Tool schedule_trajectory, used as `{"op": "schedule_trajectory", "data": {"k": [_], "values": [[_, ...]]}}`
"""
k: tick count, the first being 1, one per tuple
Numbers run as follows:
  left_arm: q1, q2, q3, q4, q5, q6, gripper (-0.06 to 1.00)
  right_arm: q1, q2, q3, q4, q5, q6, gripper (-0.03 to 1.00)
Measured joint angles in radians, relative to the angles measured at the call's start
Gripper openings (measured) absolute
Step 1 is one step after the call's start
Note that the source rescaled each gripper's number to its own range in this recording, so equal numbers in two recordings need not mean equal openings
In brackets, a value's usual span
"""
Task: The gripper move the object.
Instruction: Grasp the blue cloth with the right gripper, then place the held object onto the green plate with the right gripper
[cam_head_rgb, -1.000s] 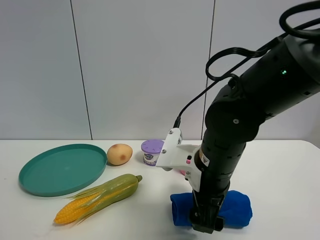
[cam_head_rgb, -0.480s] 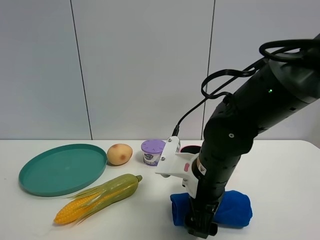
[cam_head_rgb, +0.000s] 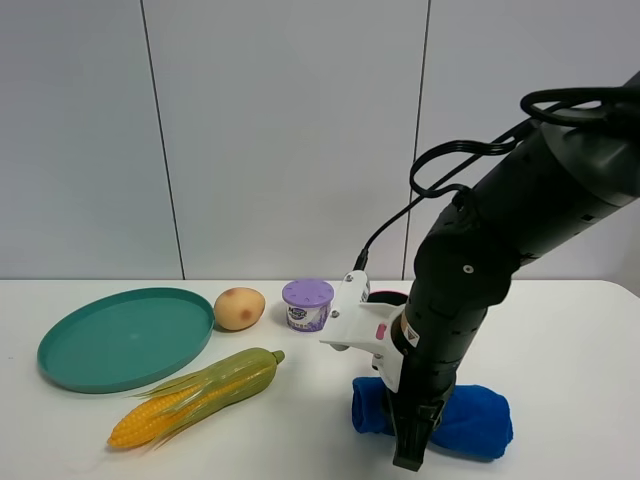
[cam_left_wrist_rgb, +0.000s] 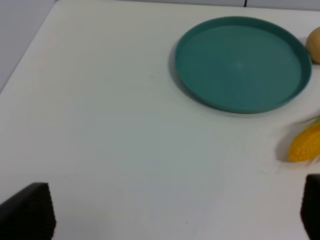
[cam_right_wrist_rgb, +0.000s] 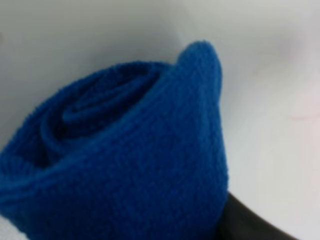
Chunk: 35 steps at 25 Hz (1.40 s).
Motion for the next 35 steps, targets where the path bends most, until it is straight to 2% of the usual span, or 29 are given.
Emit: {"op": "schedule_trajectory", "data": {"k": [4,8,19,25,28,35], "values": [[0.0,0.0,0.0,-0.001,0.0,0.0,1.0,-0.001,-0.006,0.0,0.002,-0.004,0.032,0.0],[0.0,0.0,0.0,0.0,0.0,0.0,1.0,-0.001,-0.069,0.0,0.085,-0.028,0.086,0.0],[0.0,0.0,0.0,0.0,0.0,0.0,1.0,-0.001,-0.436,0.0,0.48,-0.096,0.269,0.0],[0.0,0.0,0.0,0.0,0.0,0.0,1.0,0.0,-0.522,0.0,0.699,-0.131,0.291,0.0],[0.0,0.0,0.0,0.0,0.0,0.0,1.0,0.0,-0.523,0.0,0.739,-0.148,0.28,0.0],[0.0,0.0,0.0,0.0,0.0,0.0,1.0,0.002,-0.51,-0.025,0.74,-0.222,0.168,0.0]]}}
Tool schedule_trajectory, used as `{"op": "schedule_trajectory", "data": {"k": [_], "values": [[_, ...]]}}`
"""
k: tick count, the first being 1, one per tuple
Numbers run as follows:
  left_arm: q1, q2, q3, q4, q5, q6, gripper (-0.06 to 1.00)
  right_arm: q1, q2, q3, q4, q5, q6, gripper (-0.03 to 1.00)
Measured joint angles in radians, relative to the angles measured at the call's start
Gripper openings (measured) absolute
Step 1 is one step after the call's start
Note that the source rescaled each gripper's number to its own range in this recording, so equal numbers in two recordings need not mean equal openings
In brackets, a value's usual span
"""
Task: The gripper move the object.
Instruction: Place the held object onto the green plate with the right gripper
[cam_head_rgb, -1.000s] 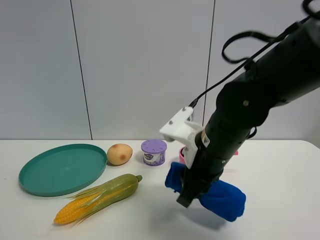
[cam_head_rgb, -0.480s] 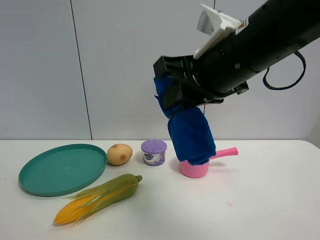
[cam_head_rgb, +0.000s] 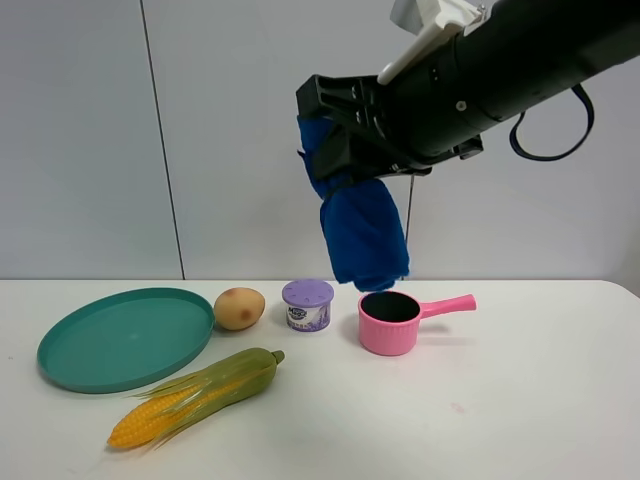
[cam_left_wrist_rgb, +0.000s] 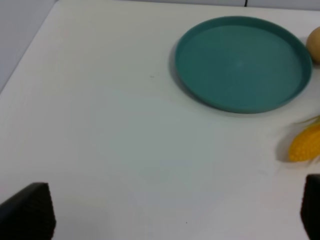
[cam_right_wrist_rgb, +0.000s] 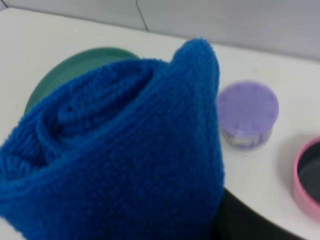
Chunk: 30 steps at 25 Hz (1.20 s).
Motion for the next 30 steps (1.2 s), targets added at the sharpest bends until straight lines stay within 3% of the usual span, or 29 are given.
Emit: {"op": "schedule_trajectory", "data": {"k": [5,12,20,23,30], "values": [[0.0,0.0,0.0,0.0,0.0,0.0,1.0,0.028,0.123,-0.223,-0.056,0.116,-0.054,0.0],[0.0,0.0,0.0,0.0,0.0,0.0,1.0,0.096,0.452,-0.694,-0.112,0.255,-0.083,0.0],[0.0,0.0,0.0,0.0,0.0,0.0,1.0,0.16,0.86,-1.172,-0.112,0.312,-0.107,0.0],[0.0,0.0,0.0,0.0,0.0,0.0,1.0,0.162,0.96,-1.247,-0.112,0.306,-0.107,0.0],[0.0,0.0,0.0,0.0,0.0,0.0,1.0,0.164,1.085,-1.269,-0.111,0.19,-0.122,0.0]]}}
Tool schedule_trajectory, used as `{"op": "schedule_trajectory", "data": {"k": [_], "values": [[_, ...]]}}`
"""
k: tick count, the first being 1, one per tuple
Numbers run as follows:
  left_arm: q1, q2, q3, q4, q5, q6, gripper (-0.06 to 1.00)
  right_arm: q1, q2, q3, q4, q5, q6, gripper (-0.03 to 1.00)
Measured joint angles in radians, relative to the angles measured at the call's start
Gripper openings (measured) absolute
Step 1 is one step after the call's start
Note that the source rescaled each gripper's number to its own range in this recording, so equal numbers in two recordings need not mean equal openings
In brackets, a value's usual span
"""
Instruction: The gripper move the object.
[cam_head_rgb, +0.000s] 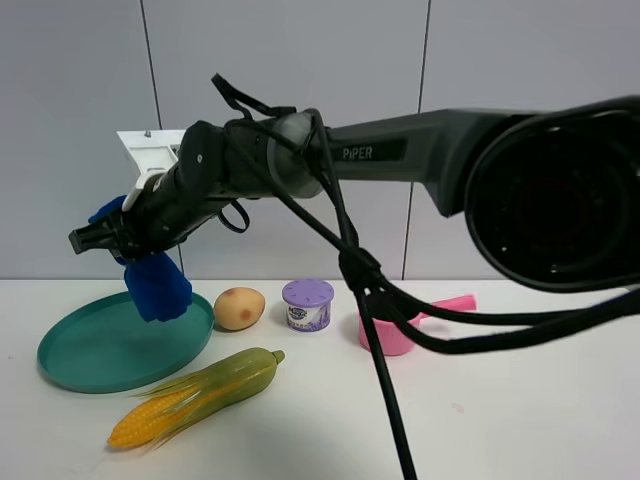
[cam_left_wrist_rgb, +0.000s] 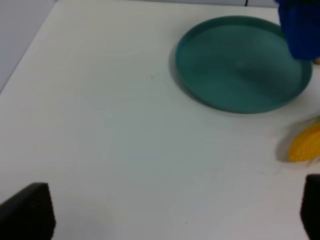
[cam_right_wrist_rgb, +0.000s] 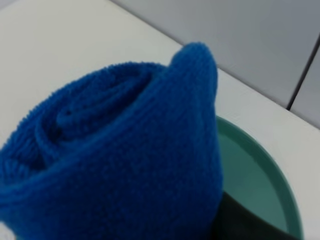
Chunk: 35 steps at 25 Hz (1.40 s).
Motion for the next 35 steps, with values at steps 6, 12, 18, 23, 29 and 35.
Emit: {"op": "schedule_trajectory", "data": {"k": [6,12,18,23,29,35], "values": [[0.0,0.0,0.0,0.0,0.0,0.0,1.0,0.0,0.047,-0.002,0.011,-0.151,-0.027,0.0],[0.0,0.0,0.0,0.0,0.0,0.0,1.0,0.008,0.081,-0.003,0.038,-0.144,-0.03,0.0],[0.0,0.0,0.0,0.0,0.0,0.0,1.0,0.01,0.087,-0.003,0.041,-0.14,-0.03,0.0],[0.0,0.0,0.0,0.0,0.0,0.0,1.0,0.01,0.087,-0.003,0.014,-0.148,-0.03,0.53],[0.0,0.0,0.0,0.0,0.0,0.0,1.0,0.01,0.087,-0.003,0.007,-0.207,-0.03,0.98],[0.0,0.0,0.0,0.0,0.0,0.0,1.0,0.01,0.075,-0.003,0.007,-0.189,-0.029,1.0]]}}
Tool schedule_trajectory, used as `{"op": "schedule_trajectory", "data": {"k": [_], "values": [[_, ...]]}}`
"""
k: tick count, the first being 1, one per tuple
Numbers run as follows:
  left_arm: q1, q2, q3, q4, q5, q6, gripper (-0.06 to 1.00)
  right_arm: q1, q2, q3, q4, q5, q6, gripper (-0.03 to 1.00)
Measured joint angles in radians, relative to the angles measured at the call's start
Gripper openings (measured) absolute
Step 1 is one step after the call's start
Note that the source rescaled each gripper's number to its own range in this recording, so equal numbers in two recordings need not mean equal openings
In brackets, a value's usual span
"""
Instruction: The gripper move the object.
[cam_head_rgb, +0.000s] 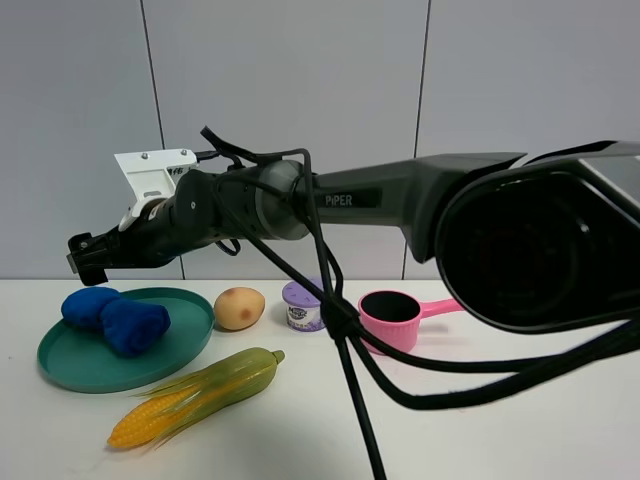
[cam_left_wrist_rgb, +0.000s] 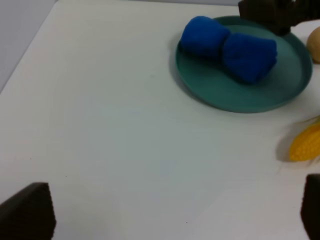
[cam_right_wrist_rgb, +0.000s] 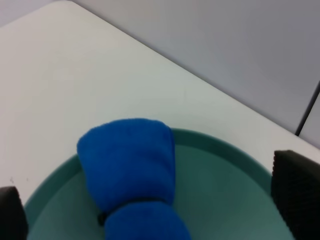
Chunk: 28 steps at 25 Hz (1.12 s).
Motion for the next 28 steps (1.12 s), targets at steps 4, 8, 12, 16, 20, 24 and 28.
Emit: {"op": "schedule_trajectory", "data": {"k": [4,8,12,16,20,24,28], "values": [[0.0,0.0,0.0,0.0,0.0,0.0,1.0,0.0,-0.069,0.0,-0.01,0.082,-0.009,1.0],[0.0,0.0,0.0,0.0,0.0,0.0,1.0,0.0,-0.175,0.0,-0.059,0.24,-0.025,1.0],[0.0,0.0,0.0,0.0,0.0,0.0,1.0,0.0,-0.288,0.0,-0.098,0.436,-0.019,1.0],[0.0,0.0,0.0,0.0,0.0,0.0,1.0,0.001,-0.415,0.0,-0.105,0.616,0.025,1.0],[0.0,0.0,0.0,0.0,0.0,0.0,1.0,0.002,-0.547,0.0,-0.111,0.768,0.028,1.0],[0.0,0.0,0.0,0.0,0.0,0.0,1.0,0.002,-0.674,-0.001,-0.199,0.86,0.028,1.0],[0.0,0.0,0.0,0.0,0.0,0.0,1.0,-0.009,-0.753,-0.001,-0.291,0.962,0.028,1.0]]}}
